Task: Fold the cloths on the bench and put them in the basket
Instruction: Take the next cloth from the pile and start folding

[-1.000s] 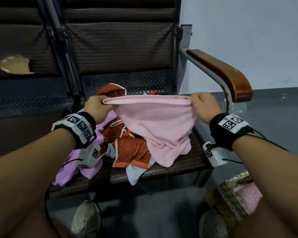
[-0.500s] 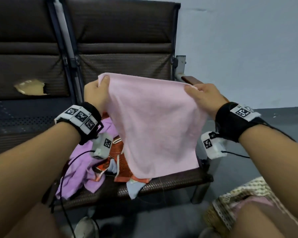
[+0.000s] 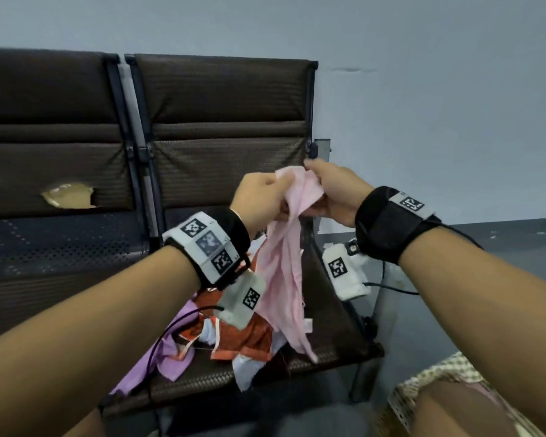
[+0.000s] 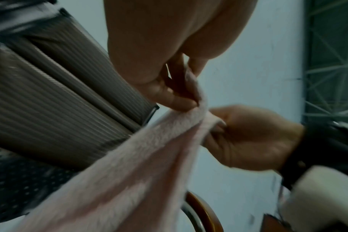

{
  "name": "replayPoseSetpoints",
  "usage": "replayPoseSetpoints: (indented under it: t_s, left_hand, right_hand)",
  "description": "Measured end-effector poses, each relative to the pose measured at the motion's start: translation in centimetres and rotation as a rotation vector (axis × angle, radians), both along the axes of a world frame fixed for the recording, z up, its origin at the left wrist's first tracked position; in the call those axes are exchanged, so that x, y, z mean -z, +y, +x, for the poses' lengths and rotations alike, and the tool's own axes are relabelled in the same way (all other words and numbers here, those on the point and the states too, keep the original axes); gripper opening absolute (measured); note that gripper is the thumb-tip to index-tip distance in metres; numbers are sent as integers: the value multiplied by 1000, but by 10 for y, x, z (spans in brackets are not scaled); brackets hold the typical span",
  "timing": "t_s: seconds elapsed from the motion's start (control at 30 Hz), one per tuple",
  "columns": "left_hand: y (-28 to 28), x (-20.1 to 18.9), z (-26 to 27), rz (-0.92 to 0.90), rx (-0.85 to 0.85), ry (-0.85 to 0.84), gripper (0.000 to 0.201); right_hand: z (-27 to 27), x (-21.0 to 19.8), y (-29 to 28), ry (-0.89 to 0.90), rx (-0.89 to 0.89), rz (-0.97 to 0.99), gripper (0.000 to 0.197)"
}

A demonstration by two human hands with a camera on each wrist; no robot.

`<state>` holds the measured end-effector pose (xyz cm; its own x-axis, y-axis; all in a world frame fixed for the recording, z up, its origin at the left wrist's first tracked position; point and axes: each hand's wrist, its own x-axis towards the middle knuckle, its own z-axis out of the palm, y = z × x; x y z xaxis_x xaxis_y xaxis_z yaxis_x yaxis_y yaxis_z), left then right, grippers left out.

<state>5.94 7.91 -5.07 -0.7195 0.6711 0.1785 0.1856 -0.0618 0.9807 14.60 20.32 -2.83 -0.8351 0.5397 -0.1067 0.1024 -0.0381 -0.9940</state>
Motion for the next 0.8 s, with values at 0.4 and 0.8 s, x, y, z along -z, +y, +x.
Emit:
replayPoseSetpoints:
  t_s: [0.4,0.8]
  left_hand:
    - [-15,22,-31,-71,57,-142,52]
    - [18,14,-75,-93,-127,388,31]
  right_hand:
    - [13,12,-9,-34,-207,158,45]
    - [-1,6,56,-220,116,825,14]
